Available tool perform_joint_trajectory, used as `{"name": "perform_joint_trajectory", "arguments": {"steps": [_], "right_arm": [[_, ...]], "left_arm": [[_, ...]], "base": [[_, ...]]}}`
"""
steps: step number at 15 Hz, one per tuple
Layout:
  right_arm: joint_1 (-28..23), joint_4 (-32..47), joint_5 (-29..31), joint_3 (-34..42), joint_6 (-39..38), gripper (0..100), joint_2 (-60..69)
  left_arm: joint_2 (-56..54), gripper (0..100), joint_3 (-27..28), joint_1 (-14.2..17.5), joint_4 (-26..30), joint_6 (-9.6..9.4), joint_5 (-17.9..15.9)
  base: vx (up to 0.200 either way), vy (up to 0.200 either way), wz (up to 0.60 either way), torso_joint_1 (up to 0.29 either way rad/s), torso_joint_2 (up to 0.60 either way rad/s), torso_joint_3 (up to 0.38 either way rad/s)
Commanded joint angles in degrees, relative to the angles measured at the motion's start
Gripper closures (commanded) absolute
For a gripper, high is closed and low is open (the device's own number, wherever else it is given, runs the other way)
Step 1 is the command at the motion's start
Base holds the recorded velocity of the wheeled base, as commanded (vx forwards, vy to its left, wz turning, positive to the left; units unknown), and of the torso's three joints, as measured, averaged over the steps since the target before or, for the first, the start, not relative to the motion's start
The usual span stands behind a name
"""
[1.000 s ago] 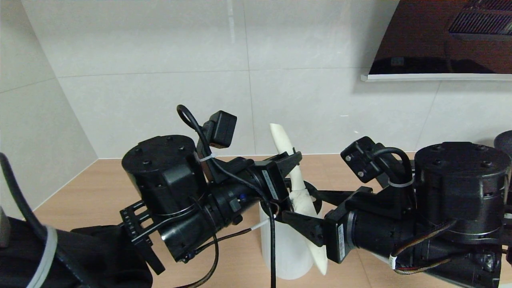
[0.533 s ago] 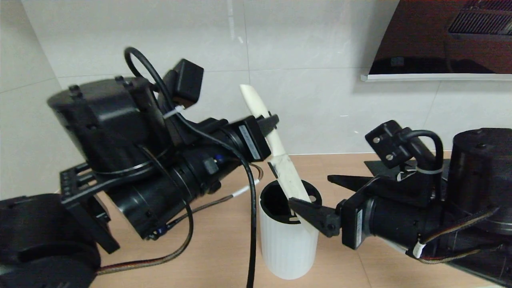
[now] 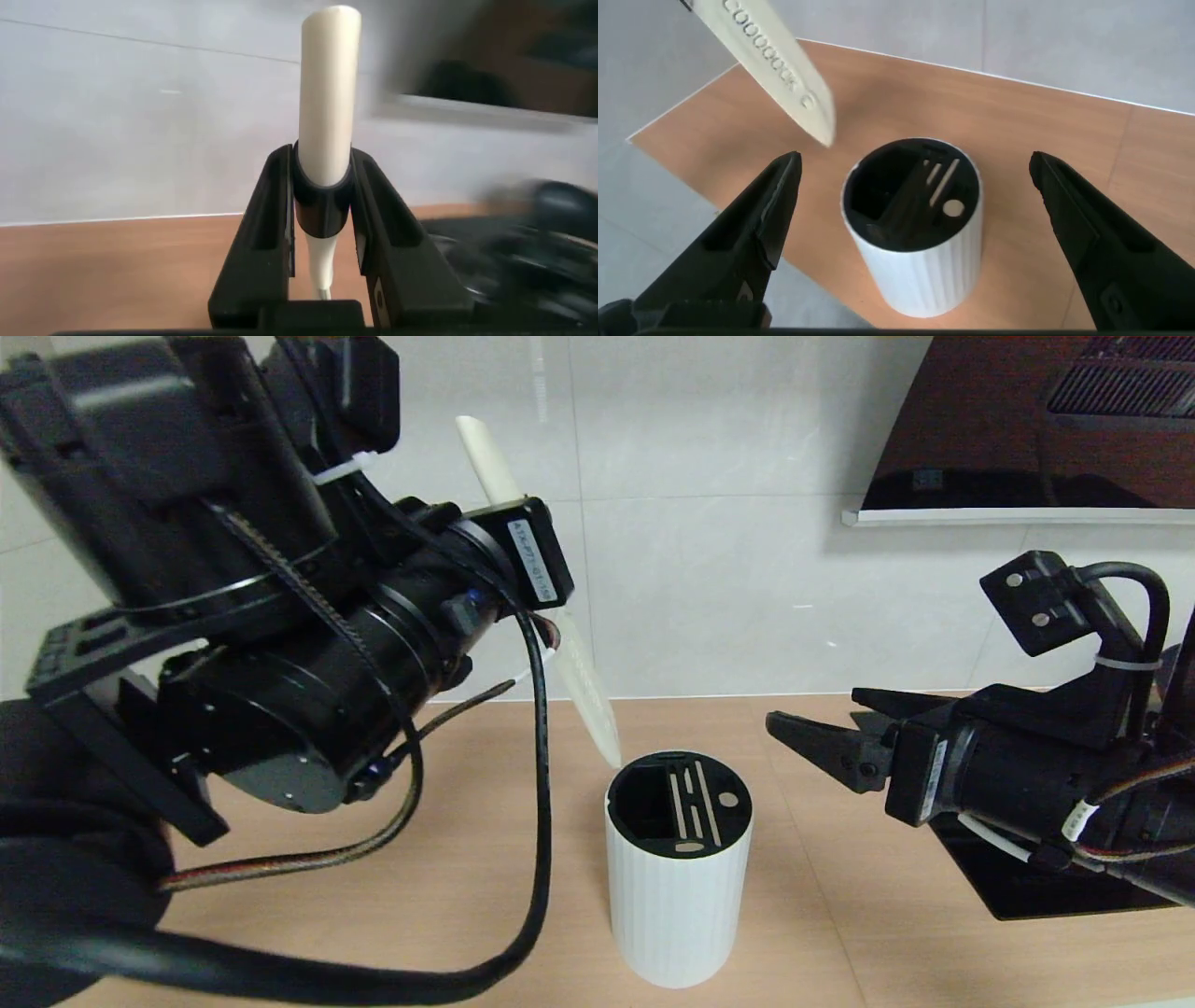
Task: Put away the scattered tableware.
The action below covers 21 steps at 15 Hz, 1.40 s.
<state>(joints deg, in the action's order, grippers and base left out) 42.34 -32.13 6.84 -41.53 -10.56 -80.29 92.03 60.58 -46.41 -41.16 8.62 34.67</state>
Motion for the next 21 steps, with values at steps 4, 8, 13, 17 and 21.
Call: {"name": "perform_joint_trajectory", "arguments": {"steps": [4, 8, 13, 17, 21], "right_arm": [[-0.2, 0.0, 0.0, 0.1, 0.1, 0, -0.1], [-0.2, 0.0, 0.0, 0.3, 0.1, 0, -0.5], [-0.2, 0.0, 0.0, 0.6, 0.1, 0, -1.2], [-0.2, 0.0, 0.0, 0.8, 0.1, 0, -1.8], [-0.2, 0.0, 0.0, 1.1, 0.1, 0, -2.3]], "left_arm": [[8.7, 100, -0.2, -3.6, -5.2, -2.03, 5.4], [13.4, 100, -0.9, -4.9, -6.2, -1.59, 5.6], [17.0, 100, -0.9, -4.9, -9.7, -1.76, 5.6], [19.6, 100, -1.8, -4.9, -9.7, -1.59, 5.6], [23.4, 100, -2.6, -4.9, -9.9, -0.88, 5.6]], "base": [[0.000, 0.000, 0.00, 0.000, 0.00, 0.000], [0.000, 0.000, 0.00, 0.000, 0.00, 0.000], [0.000, 0.000, 0.00, 0.000, 0.00, 0.000], [0.000, 0.000, 0.00, 0.000, 0.00, 0.000], [0.000, 0.000, 0.00, 0.000, 0.00, 0.000]]}}
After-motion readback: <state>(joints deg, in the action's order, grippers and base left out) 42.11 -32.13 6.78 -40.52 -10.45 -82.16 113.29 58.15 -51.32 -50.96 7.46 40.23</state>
